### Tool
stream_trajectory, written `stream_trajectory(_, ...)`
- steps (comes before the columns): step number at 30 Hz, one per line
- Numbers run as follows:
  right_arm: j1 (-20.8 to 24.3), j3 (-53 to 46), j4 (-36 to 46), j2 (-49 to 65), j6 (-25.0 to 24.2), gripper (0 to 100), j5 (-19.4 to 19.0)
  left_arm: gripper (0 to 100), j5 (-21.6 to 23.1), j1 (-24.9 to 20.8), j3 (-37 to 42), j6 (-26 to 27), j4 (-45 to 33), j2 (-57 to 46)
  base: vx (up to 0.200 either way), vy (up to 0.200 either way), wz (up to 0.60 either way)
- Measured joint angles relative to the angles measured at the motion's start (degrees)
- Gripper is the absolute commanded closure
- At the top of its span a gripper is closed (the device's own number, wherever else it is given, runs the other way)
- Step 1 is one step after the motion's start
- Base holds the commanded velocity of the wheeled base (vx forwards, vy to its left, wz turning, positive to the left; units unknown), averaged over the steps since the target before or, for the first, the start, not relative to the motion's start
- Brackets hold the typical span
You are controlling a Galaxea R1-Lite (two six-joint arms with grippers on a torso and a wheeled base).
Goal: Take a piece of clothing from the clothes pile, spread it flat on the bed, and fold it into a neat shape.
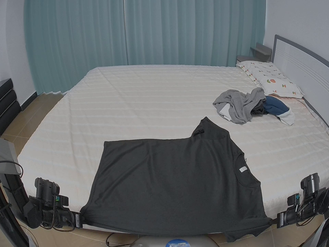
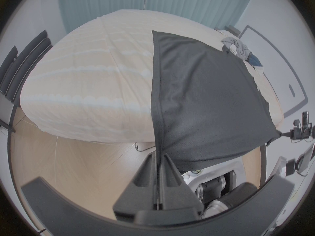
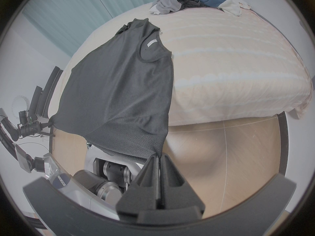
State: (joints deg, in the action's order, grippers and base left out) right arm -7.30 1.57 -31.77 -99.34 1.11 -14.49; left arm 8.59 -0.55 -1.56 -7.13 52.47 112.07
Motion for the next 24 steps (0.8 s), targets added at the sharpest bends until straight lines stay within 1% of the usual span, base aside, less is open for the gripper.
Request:
stream_trajectory(2, 0.0, 1.4, -0.2, 1.28, -1.68, 100, -0.11, 100, -0.09, 0.0, -0.5, -3.75, 3.52, -0.18, 0.0, 0.0, 0.0)
stream_trajectory(3, 0.0, 1.87, -0.2, 1.61, -2.26, 100, -0.12, 100, -0.09, 0.0, -0.72, -4.66, 4.51, -0.22, 0.0, 0.0, 0.0)
stream_trajectory(7, 0.13, 6.17, -0.35, 3.62, -7.07, 100, -0.23, 100, -0.28, 0.02, -2.27, -11.5, 9.78, -0.49, 0.0, 0.0, 0.0)
stream_trajectory(10, 0.39, 8.7, -0.41, 4.56, -9.64, 100, -0.26, 100, -0.44, -0.02, -3.39, -14.35, 11.61, -0.71, 0.0, 0.0, 0.0)
stream_trajectory(24, 0.91, 13.49, -0.22, 5.92, -11.56, 100, -0.22, 100, -0.57, -1.84, -4.58, -15.25, 12.31, -2.17, 0.0, 0.0, 0.0)
